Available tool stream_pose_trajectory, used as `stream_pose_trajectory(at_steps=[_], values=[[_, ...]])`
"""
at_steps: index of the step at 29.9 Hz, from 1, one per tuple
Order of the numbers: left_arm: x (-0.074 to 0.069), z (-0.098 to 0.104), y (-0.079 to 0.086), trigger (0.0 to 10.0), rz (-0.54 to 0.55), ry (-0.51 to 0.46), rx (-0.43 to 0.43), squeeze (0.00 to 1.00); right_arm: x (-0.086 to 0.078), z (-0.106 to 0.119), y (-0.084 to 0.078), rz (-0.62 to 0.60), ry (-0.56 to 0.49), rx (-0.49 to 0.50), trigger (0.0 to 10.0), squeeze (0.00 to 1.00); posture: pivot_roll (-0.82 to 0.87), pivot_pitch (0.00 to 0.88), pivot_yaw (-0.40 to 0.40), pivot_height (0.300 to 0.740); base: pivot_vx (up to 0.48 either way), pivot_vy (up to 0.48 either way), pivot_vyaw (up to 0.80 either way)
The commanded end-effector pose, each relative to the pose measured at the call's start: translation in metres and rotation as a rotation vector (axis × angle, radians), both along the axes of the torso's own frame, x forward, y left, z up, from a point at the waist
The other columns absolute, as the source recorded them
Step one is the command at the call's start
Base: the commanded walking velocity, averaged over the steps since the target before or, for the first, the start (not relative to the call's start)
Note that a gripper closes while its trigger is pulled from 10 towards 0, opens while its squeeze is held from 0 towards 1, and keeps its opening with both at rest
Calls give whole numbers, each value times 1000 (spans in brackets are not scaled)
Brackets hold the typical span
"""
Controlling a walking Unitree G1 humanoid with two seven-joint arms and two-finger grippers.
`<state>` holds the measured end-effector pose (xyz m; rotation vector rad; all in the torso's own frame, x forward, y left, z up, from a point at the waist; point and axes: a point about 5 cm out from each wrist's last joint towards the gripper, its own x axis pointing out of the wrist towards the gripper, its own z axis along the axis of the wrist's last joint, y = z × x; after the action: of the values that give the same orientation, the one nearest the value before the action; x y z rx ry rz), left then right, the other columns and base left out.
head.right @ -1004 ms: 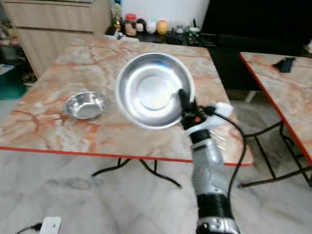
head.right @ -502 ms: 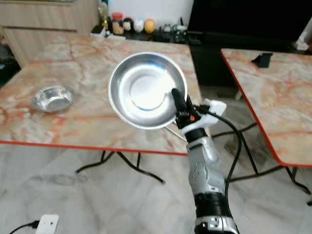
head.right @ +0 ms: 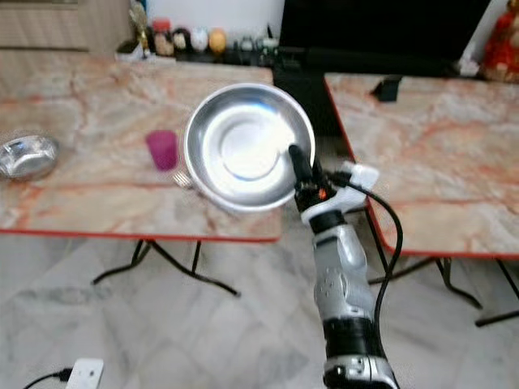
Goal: Setting the table
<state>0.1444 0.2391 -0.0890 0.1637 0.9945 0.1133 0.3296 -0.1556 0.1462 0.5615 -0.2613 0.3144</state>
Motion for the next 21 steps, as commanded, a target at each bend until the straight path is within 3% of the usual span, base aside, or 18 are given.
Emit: stream_pose_trajectory(at_steps=[1,12,21], values=[[-4,0,4,10000,-13,13,13,0,2,7,3,-2,-28,-1,10000,0,-36,0,-48,740,0,-334,0],[2,0,-4,10000,-14,3,3,0,3,7,0,-20,-21,-9,10000,0,-41,0,-47,740,0,-327,0],[-7,1,13,10000,11,17,13,0,2,4,-2,-41,-7,-10,10000,0,-41,0,-45,740,0,-310,0]])
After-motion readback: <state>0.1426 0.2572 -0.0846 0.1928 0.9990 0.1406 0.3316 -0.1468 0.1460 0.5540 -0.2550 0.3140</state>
